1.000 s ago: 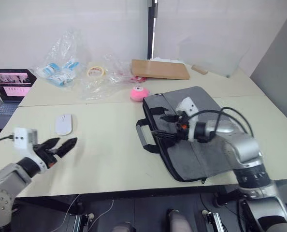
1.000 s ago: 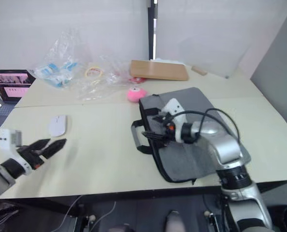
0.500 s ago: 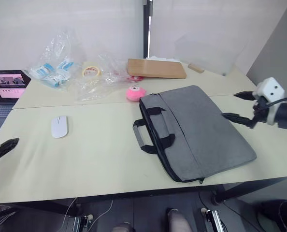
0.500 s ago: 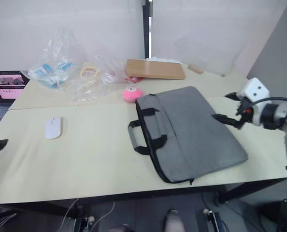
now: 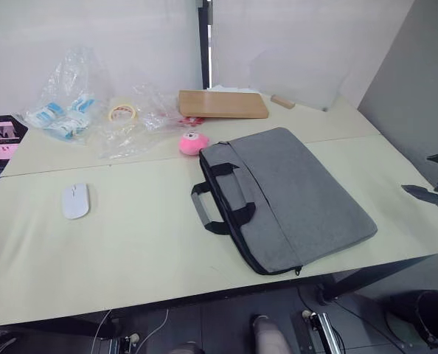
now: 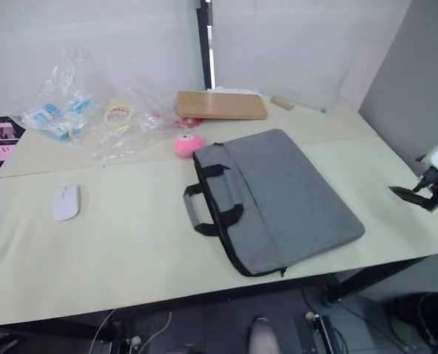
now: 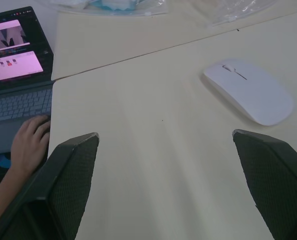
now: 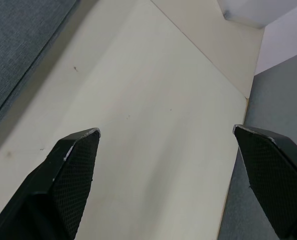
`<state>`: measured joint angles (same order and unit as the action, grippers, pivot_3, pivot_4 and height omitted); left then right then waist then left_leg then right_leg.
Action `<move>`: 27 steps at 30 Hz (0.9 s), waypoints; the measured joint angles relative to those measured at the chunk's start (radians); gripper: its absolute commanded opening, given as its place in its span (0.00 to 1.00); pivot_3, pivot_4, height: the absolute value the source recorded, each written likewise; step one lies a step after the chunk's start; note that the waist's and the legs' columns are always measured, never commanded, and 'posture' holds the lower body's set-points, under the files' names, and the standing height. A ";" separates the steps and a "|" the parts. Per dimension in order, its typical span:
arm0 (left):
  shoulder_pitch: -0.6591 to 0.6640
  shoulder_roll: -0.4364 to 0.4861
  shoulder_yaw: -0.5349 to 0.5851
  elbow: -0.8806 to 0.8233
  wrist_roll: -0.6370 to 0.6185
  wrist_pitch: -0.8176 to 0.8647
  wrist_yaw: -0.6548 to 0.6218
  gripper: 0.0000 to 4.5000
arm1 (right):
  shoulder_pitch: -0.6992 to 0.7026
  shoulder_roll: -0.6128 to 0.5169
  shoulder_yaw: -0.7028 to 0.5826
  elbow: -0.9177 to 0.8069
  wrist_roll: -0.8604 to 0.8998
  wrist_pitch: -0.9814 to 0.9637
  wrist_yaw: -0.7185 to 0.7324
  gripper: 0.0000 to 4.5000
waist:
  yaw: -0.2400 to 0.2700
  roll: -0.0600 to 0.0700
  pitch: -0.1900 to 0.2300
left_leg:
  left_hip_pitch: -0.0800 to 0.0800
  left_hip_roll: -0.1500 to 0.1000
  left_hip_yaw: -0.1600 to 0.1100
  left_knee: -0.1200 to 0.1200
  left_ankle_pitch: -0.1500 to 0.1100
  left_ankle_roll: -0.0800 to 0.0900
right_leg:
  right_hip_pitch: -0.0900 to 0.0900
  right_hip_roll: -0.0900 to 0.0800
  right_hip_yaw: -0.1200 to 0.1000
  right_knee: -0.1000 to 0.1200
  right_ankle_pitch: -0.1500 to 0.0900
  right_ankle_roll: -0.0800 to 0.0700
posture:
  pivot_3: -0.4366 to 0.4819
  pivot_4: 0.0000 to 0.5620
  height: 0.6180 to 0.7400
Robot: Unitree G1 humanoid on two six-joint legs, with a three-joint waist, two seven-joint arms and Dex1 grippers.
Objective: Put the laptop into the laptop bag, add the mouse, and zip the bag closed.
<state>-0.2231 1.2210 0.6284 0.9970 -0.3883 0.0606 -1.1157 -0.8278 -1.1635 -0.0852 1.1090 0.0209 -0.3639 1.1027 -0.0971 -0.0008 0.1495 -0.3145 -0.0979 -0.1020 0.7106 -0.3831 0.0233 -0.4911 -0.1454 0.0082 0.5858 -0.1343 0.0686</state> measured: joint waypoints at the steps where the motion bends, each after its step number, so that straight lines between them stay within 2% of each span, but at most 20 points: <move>1: 0.001 0.000 0.000 0.000 0.000 -0.001 -0.001 1.00 | -0.005 0.001 0.000 0.004 -0.002 0.000 0.001 1.00 | 0.000 0.000 0.000 | 0.000 0.000 0.000 0.000 0.000 0.000 | 0.000 0.000 0.000 0.000 0.000 0.000 | 0.48 0.27 1.00; 6: 0.020 -0.002 0.004 -0.004 -0.004 0.002 -0.004 1.00 | -0.074 0.069 -0.003 0.013 0.004 0.019 0.030 1.00 | -0.004 0.000 0.000 | 0.001 0.001 0.000 0.000 0.000 0.000 | 0.000 0.001 0.001 0.000 0.000 0.000 | 0.48 0.27 1.00; 11: 0.053 -0.026 0.037 -0.052 -0.019 0.011 0.010 1.00 | -0.104 0.184 -0.009 -0.097 0.071 0.097 0.101 1.00 | -0.002 0.000 0.000 | 0.000 0.003 0.000 0.001 0.000 0.000 | -0.001 0.000 0.001 0.001 0.000 0.000 | 0.48 0.27 1.00; 15: 0.129 -0.096 0.122 -0.176 -0.071 0.057 0.068 1.00 | -0.100 0.322 -0.013 -0.366 0.198 0.280 0.144 1.00 | 0.000 0.000 0.000 | -0.002 0.004 -0.002 0.003 0.000 0.000 | -0.002 0.000 0.000 0.002 0.000 0.000 | 0.48 0.27 1.00; 20: 0.233 -0.188 0.202 -0.346 -0.108 0.119 0.153 1.00 | -0.089 0.408 -0.011 -0.649 0.318 0.492 0.137 1.00 | 0.013 0.000 0.000 | -0.003 0.003 -0.005 0.004 0.000 0.000 | -0.003 0.000 -0.004 0.001 0.000 0.000 | 0.48 0.27 1.00; 27: 0.375 -0.394 0.263 -0.693 -0.156 0.219 0.313 1.00 | -0.116 0.593 0.017 -1.028 0.548 0.811 0.050 1.00 | 0.028 0.000 0.000 | -0.003 0.004 -0.005 0.005 0.000 0.000 | -0.003 0.000 -0.004 0.002 0.002 -0.002 | 0.48 0.27 1.00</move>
<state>0.1519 0.8271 0.8910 0.3035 -0.5448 0.2794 -0.8030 -0.9434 -0.5704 -0.0679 0.0810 0.5689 0.4475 1.1528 -0.0691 -0.0010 0.1493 -0.3176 -0.0934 -0.1070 0.7152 -0.3834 0.0232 -0.4939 -0.1456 0.0040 0.5876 -0.1327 0.0664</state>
